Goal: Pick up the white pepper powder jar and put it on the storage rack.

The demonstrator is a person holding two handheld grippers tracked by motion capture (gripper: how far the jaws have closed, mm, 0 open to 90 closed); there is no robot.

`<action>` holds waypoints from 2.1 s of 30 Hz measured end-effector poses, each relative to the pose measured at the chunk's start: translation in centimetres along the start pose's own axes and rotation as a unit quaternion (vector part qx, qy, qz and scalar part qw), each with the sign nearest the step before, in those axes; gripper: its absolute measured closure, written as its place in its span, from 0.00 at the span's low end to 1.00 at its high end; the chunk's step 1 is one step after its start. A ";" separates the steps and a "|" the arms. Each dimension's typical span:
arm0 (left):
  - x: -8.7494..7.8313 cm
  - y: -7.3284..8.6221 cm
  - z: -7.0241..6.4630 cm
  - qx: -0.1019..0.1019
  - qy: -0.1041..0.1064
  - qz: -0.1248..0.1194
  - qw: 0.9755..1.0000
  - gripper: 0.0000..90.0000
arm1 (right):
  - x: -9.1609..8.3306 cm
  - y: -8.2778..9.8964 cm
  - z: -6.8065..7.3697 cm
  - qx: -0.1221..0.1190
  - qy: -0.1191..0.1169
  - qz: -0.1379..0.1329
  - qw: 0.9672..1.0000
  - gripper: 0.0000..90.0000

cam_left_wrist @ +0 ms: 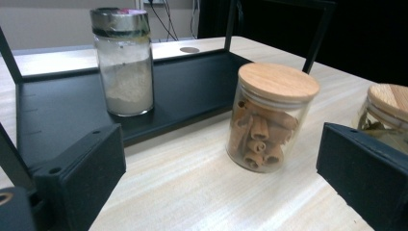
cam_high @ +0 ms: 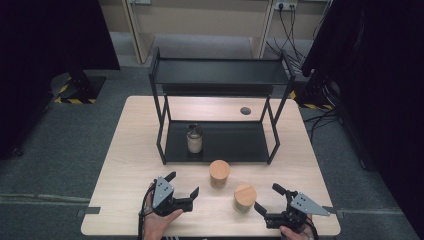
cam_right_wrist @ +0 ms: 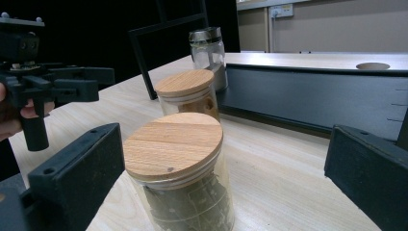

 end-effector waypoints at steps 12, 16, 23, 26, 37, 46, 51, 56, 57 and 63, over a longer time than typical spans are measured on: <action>-1.0 0.8 -0.5 0.004 0.003 0.000 1.000 0.02 | 0.0 0.0 0.0 -0.001 0.000 0.001 1.000 0.01; -1.3 1.1 -0.7 0.007 0.001 -0.002 1.000 0.02 | 0.0 0.0 0.0 0.000 0.000 0.000 1.000 0.01; -1.3 1.2 -0.7 0.008 0.001 -0.004 1.000 0.02 | 0.0 0.0 0.0 0.000 -0.001 0.000 1.000 0.01; -1.2 1.3 -0.7 0.007 0.002 -0.001 1.000 0.02 | 0.0 0.0 0.0 0.000 -0.001 0.000 1.000 0.01; -1.0 1.5 -0.8 0.007 0.005 0.004 1.000 0.02 | -0.1 0.0 0.1 0.001 -0.001 -0.002 1.000 0.01; -0.9 1.5 -0.6 0.004 0.006 0.006 1.000 0.02 | -0.1 -0.1 0.1 -0.002 0.000 -0.003 1.000 0.01; -0.9 1.5 -0.7 0.005 0.005 0.005 1.000 0.02 | -0.1 0.0 0.0 0.000 0.001 -0.003 1.000 0.01; -0.8 1.5 -0.7 0.006 0.007 0.007 1.000 0.02 | -0.1 0.0 -0.1 0.002 0.001 -0.004 1.000 0.01; -0.8 1.5 -0.7 0.007 0.008 0.008 1.000 0.02 | -0.1 0.0 -0.1 0.003 0.001 -0.003 1.000 0.01; -0.7 1.6 -0.8 0.010 0.011 0.011 1.000 0.02 | -0.2 0.0 0.0 0.001 0.004 -0.005 1.000 0.01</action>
Point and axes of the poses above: each handheld gripper's, and its own axes: x roughly forward along the jaws, y roughly out of its underside, z roughly to its left, the point moved 6 cm from there along x, roughly forward along the jaws, and after that the axes turned 4 degrees about z, right-handed, at the moved point
